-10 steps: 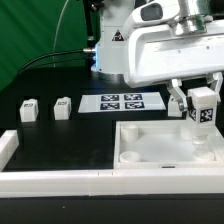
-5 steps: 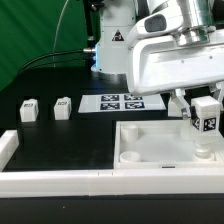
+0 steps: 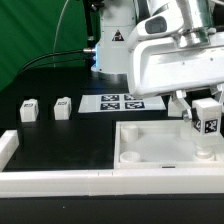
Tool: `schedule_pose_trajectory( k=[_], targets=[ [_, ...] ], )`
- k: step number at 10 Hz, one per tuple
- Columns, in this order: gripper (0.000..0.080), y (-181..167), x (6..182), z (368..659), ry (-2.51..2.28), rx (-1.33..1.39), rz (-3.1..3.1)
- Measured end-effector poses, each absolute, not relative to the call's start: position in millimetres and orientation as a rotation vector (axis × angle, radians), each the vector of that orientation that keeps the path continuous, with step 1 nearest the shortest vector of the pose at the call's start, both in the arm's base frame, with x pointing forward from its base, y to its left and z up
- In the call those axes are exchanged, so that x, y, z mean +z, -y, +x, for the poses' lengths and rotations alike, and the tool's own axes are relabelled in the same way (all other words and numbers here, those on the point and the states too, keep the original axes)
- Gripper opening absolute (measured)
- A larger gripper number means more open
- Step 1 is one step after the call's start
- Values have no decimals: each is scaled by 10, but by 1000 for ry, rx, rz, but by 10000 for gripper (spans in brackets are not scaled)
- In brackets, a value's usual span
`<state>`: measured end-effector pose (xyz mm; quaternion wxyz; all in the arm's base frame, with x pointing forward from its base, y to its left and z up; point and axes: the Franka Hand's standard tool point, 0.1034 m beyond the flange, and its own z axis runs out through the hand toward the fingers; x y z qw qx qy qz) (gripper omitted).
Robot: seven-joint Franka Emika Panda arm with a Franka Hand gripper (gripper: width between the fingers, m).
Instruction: Assemble one leg
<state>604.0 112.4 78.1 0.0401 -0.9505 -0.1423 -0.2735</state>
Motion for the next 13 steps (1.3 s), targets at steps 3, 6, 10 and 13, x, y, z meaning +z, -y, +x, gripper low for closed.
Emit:
schedule_pose_trajectory(
  k=[3, 6, 10, 13],
  targets=[
    [294, -1103, 755, 6048, 426, -869, -2907],
    [294, -1120, 749, 6055, 426, -895, -2901],
    [390, -1132, 737, 6044, 430, -879, -2903],
    [611, -1130, 736, 6044, 429, -878, -2903]
  ],
)
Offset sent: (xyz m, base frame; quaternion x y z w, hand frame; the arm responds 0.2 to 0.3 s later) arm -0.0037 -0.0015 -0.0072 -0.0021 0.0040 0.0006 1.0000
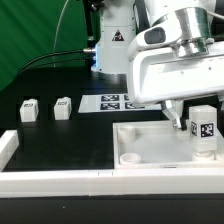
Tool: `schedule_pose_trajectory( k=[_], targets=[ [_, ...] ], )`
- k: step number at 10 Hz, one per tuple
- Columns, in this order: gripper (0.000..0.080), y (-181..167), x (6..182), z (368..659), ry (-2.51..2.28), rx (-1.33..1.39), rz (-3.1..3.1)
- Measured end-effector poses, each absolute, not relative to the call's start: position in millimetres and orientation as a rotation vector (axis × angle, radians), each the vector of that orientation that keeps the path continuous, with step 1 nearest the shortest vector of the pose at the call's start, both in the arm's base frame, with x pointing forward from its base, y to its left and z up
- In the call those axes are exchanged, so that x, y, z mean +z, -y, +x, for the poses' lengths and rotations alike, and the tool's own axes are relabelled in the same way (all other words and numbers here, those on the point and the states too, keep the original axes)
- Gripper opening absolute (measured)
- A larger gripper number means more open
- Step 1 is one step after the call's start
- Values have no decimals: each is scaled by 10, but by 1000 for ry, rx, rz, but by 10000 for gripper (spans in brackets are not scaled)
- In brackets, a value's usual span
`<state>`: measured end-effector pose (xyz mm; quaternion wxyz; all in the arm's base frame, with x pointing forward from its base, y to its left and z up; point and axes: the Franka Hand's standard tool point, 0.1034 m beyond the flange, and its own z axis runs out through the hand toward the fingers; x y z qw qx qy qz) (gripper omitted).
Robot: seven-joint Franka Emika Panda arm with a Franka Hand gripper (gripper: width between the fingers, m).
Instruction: Assemble one leg
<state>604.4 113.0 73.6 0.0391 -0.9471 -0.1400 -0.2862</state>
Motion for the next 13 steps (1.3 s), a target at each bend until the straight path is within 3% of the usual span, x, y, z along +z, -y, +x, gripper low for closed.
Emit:
schedule_pose_trajectory(
  k=[2, 8, 9, 11, 13],
  targets=[
    [647, -1128, 736, 6044, 429, -878, -2904],
    [649, -1116, 899, 6076, 435, -884, -2904],
    [649, -1123, 864, 6061, 437, -868, -2907],
    [649, -1145, 843, 6049, 446, -809, -2916],
    [649, -1186, 832, 5982, 464, -507, -2957]
  ],
)
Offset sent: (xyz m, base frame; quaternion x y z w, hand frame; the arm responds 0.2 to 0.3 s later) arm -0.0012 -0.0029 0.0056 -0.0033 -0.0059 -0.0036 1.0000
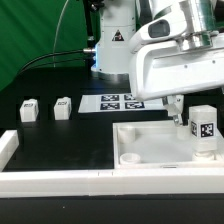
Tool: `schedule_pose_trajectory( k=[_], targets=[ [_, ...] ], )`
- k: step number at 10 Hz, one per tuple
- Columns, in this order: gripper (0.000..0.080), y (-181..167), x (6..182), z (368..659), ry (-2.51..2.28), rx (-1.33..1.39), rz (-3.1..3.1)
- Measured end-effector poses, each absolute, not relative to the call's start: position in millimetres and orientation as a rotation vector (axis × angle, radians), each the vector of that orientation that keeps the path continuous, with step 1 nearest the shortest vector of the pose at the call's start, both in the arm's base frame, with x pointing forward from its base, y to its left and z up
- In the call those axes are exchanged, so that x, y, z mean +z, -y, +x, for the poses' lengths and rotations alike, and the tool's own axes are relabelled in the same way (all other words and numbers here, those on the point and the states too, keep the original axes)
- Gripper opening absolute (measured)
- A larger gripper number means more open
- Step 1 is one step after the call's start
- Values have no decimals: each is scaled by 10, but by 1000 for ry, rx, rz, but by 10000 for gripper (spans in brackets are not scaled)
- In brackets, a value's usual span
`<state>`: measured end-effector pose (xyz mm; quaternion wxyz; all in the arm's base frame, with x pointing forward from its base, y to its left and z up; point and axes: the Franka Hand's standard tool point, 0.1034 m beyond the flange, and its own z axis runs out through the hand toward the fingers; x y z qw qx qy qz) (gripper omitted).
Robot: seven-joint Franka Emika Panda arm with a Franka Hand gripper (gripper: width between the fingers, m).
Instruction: Assemble one leg
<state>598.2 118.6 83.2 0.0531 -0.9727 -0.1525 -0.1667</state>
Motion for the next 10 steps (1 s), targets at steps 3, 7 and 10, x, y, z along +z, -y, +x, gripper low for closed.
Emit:
schedule_pose_trajectory(
  k=[3, 7, 10],
  targets=[
    [649, -1151, 900, 5971, 441, -118, -2979],
    [649, -1155, 912, 6030, 435, -96, -2976],
    [649, -1155, 910, 6030, 435, -96, -2976]
  ],
)
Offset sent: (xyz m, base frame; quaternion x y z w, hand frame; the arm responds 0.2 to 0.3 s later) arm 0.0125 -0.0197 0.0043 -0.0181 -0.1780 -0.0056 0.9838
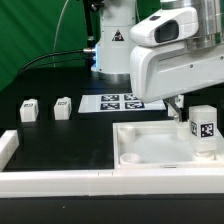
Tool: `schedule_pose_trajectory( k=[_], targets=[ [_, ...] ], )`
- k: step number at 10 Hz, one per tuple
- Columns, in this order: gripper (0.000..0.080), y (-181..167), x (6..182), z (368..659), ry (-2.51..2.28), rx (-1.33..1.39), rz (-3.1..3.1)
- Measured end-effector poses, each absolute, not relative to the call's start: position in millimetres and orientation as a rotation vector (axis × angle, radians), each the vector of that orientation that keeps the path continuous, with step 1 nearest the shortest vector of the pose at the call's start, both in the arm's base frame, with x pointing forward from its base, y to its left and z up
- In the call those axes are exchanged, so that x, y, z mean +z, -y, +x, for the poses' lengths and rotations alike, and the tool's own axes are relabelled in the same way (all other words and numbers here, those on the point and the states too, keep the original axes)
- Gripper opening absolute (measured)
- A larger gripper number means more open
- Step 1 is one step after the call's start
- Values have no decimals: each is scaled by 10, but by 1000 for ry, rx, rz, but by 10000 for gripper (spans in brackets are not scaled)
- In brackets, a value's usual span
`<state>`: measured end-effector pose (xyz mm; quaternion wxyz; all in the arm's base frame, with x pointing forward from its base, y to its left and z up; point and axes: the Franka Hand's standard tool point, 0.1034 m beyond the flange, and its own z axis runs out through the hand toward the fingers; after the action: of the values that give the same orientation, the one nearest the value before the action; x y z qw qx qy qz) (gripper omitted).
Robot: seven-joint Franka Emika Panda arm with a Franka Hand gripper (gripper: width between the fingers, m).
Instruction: Assemble one leg
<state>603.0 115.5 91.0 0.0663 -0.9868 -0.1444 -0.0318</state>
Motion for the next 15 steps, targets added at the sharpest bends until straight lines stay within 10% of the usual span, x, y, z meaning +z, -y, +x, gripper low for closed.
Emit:
schedule_pose_trajectory(
  k=[2, 4, 15],
  targets=[
    [389, -1155, 910, 6030, 435, -96, -2976],
    [296, -1143, 909, 6033, 433, -97, -2977],
    [297, -1157, 901, 6056, -748, -49, -2858]
  ],
)
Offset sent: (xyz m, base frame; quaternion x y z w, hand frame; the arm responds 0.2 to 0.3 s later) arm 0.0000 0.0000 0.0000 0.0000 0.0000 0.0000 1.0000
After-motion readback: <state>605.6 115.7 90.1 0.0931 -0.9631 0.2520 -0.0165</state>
